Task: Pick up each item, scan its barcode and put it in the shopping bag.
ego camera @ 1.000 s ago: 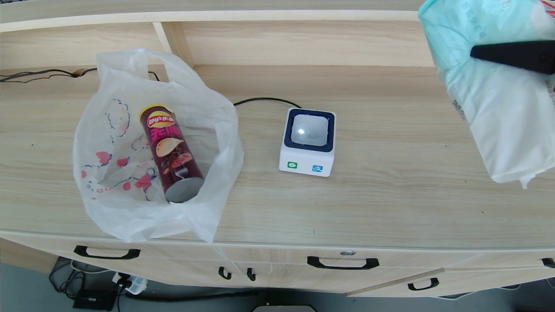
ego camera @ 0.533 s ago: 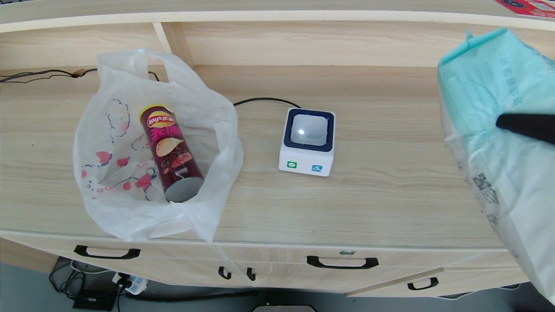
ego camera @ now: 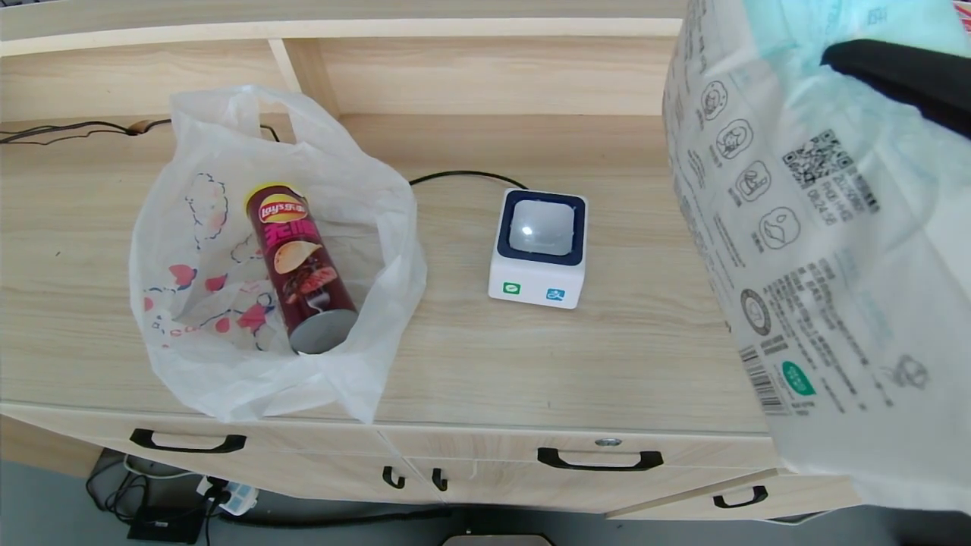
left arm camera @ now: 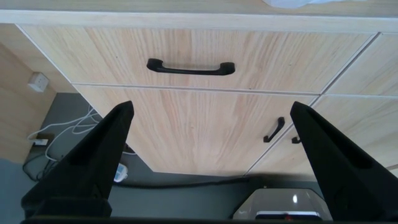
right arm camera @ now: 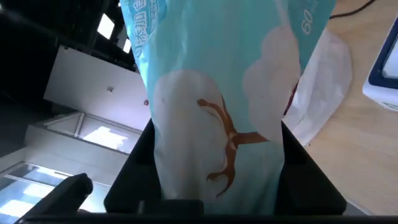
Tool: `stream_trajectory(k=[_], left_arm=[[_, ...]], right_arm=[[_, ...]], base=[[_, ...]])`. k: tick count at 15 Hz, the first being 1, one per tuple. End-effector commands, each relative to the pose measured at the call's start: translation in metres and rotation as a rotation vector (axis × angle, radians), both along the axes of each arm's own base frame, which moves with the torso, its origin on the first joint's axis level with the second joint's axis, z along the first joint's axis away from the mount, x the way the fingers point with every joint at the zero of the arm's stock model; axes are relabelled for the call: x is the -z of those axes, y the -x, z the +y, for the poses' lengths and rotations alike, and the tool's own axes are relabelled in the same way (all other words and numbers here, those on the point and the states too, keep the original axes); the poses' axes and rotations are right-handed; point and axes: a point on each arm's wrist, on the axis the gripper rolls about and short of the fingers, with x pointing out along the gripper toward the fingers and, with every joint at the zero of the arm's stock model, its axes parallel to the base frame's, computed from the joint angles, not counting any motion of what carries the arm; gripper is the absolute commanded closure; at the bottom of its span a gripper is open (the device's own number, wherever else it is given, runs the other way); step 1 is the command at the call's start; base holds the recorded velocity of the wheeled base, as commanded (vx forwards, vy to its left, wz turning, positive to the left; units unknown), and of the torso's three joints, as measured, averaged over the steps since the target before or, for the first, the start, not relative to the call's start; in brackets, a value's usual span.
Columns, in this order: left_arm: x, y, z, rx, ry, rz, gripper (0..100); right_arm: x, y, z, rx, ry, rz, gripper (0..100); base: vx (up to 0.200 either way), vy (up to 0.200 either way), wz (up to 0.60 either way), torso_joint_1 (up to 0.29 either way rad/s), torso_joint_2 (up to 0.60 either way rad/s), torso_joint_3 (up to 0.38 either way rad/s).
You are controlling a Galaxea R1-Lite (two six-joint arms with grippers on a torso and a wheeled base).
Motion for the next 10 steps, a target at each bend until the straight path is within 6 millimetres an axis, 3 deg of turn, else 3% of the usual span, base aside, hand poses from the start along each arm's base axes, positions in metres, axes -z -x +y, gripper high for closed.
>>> stream_trajectory(k=[1, 3, 10], left_arm=[[0.0, 0.0, 0.0, -0.001, 0.002, 0.001, 0], [0.0, 0.0, 0.0, -0.001, 0.001, 0.001, 0], [0.0, 0.0, 0.0, -0.001, 0.001, 0.001, 0]], right_arm=[[0.042, -0.012, 0.036, -0.133, 0.025, 0.107, 100], [0.037, -0.003, 0.046, -0.253, -0.088, 0.198, 100], [0.038, -0.02, 0.065, -0.337, -0.198, 0.37, 100]], base=[[0.0, 0.0, 0.0, 0.0, 0.0, 0.0], [0.0, 0.0, 0.0, 0.0, 0.0, 0.0], [0.0, 0.0, 0.0, 0.0, 0.0, 0.0]])
